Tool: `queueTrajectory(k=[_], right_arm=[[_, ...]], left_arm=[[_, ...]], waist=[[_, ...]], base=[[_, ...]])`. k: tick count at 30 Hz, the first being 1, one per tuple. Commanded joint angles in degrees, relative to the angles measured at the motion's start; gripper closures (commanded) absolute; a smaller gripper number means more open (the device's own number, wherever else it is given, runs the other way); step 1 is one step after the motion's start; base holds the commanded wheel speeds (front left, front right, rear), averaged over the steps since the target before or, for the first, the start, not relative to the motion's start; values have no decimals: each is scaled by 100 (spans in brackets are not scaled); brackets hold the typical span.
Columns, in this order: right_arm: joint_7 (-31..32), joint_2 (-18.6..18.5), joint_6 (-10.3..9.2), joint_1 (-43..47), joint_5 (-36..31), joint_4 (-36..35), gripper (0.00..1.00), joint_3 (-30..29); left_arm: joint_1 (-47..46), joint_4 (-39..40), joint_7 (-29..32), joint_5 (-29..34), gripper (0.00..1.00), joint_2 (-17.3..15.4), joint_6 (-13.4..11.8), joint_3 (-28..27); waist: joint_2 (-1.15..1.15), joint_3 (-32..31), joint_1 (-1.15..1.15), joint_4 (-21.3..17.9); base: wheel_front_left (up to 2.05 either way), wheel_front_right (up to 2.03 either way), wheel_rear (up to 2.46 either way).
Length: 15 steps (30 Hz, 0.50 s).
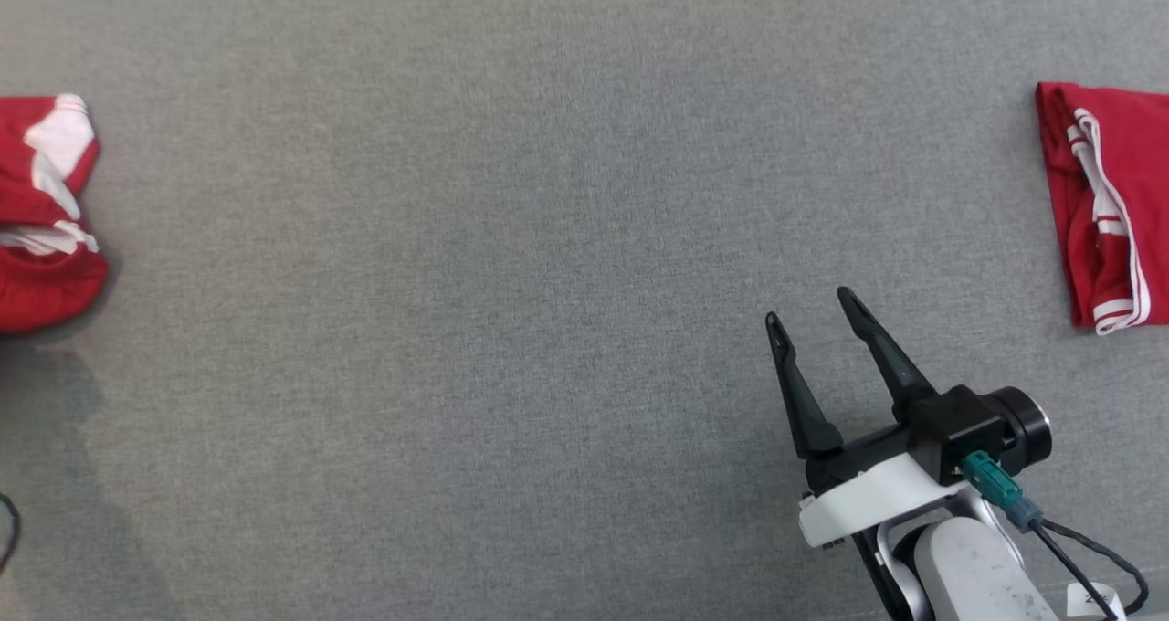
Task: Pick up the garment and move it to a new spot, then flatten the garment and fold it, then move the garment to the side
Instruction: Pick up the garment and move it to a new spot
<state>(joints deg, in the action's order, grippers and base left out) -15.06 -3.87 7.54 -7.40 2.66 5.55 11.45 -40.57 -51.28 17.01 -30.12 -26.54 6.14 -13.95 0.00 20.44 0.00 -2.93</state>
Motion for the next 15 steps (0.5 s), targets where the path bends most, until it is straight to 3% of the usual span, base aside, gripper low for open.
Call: queueTrajectory(k=[1, 8, 15], right_arm=[[-14, 32, -11, -30, 48, 49, 0, 27], [-14, 79, -11, 139, 248, 224, 0, 97], [-14, 91, -11, 269, 403, 241, 0, 64]], left_arm=[[60, 268, -92, 59, 100, -104, 37, 30], [46, 1983, -249, -108, 100, -21, 101, 192], [56, 4042, 114, -442, 100, 509, 129, 728]], waist=[[0, -498, 0, 116], [0, -1177, 0, -47], [0, -1515, 0, -407]], base=[[0, 0, 0], [0, 0, 0], [0, 0, 0]])
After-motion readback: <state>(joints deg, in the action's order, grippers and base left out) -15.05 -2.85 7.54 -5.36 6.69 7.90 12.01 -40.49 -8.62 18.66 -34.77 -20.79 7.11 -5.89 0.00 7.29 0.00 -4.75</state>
